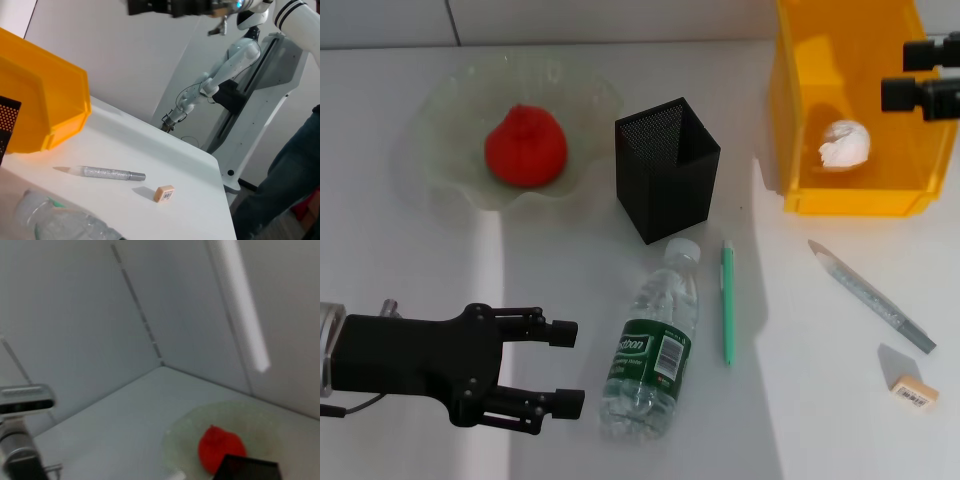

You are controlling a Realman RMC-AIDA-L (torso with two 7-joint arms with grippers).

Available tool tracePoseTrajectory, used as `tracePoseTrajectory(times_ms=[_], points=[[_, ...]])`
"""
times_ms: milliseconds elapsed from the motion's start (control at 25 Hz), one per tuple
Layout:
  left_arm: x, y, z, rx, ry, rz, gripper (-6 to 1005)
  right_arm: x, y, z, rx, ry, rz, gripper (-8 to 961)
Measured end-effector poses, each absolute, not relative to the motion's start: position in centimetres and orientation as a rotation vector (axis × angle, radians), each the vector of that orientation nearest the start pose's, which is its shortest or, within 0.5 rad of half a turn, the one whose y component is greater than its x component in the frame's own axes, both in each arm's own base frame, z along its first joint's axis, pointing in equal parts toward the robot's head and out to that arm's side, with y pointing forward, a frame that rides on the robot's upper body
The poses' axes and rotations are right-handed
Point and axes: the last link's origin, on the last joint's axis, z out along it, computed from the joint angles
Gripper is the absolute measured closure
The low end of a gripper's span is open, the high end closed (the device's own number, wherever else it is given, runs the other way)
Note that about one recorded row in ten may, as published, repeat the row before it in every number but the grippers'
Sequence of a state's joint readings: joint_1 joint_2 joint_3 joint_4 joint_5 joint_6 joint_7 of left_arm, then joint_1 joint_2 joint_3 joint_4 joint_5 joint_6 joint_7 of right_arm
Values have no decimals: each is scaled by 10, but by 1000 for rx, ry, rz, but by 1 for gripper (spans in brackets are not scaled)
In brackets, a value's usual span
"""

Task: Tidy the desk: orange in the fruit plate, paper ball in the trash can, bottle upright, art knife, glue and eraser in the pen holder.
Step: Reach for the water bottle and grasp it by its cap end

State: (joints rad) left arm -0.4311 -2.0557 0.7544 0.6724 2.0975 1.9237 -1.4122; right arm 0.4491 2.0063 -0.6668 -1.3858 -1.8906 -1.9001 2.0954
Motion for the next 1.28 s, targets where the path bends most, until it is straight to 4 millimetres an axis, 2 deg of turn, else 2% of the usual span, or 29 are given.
tracePoseTrajectory(times_ms=[120,200,280,400,480,560,600,640,760,800,920,960,1000,1040,1160,1280], points=[[-272,255,3,-3084,-728,-779,175,204,302,134,-2794,707,653,150],[-271,255,3,-3084,-733,-776,175,216,283,122,-2954,619,690,150],[-271,256,3,-3083,-734,-774,175,222,277,117,-2992,582,719,150],[-269,259,4,-3084,-758,-770,176,245,262,101,-2995,532,818,151],[-267,262,5,-3083,-801,-759,176,251,260,97,-2990,537,825,151],[-266,265,7,-3081,-826,-749,176,263,257,88,-2988,573,804,151],[-263,269,9,-3077,-874,-728,177,273,256,80,-2989,620,741,151],[-263,269,9,-3077,-874,-728,177,273,256,80,-2989,620,741,151],[-241,295,27,-3031,-1039,-584,177,287,254,68,-2991,669,646,151],[-237,298,29,-3028,-1055,-564,177,295,254,62,-2985,699,597,151],[-212,312,36,-3023,-1121,-431,178,301,254,58,-2966,727,563,152],[-212,312,36,-3023,-1121,-431,178,304,254,56,-2959,731,555,152],[-183,324,32,-3015,-1164,-221,178,308,253,55,-2948,721,552,152],[-183,324,32,-3015,-1164,-221,178,308,253,55,-2948,721,552,152],[-154,340,21,-2909,-1238,30,179,311,252,57,-2924,697,571,152],[-128,351,12,-2832,-1297,113,179,313,251,59,-2898,670,590,152]])
